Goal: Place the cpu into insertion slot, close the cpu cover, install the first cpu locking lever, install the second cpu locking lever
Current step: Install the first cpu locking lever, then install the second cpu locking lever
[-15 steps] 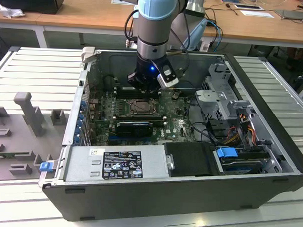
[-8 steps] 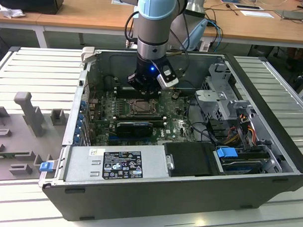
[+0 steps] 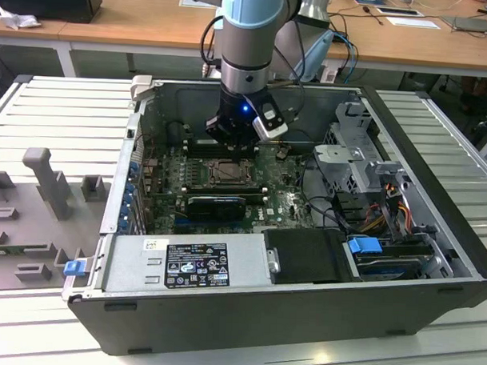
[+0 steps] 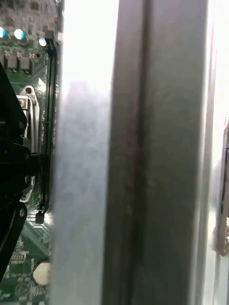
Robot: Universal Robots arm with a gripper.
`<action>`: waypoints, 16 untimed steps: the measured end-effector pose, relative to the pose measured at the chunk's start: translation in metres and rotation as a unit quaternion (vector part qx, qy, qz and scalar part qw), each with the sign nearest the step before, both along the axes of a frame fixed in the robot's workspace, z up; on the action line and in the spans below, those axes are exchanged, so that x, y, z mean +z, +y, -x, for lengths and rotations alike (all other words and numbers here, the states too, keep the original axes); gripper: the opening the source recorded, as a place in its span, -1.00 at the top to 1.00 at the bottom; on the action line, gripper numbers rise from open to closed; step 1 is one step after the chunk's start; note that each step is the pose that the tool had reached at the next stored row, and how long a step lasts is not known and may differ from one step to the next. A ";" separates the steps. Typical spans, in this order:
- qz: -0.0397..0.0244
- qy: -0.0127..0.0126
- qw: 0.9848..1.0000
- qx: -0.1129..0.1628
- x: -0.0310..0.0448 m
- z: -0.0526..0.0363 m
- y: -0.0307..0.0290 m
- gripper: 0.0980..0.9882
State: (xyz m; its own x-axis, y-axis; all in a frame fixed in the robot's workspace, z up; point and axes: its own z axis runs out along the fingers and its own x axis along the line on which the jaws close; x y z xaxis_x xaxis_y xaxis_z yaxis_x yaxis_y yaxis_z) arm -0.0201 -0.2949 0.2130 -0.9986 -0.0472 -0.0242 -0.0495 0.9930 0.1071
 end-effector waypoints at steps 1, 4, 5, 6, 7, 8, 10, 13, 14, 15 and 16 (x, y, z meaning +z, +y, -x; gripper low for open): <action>0.000 0.000 1.000 0.000 0.0030 0.0000 0.0000 0.98; 0.000 0.000 1.000 0.000 0.0043 0.0000 -0.0017 0.98; 0.000 0.000 1.000 0.000 0.0043 0.0000 -0.0024 0.98; 0.000 0.000 1.000 0.000 0.0044 0.0000 -0.0029 0.98; 0.000 0.000 1.000 0.000 0.0043 0.0000 -0.0033 0.98; 0.000 0.000 1.000 0.000 0.0043 0.0000 -0.0038 0.98; 0.000 0.000 1.000 0.000 0.0043 0.0001 -0.0045 0.98; 0.000 0.000 1.000 0.000 0.0043 0.0000 -0.0066 0.98; 0.000 0.000 1.000 0.000 0.0062 0.0001 -0.0079 0.98; 0.000 0.000 1.000 0.000 0.0108 0.0000 -0.0080 0.98; 0.000 0.000 1.000 0.000 0.0141 0.0000 -0.0081 0.98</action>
State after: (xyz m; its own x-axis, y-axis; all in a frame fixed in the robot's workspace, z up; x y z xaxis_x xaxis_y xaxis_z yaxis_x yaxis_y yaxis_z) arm -0.0202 -0.3030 0.2271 -0.9986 -0.0471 -0.0242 -0.0495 0.9931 0.1065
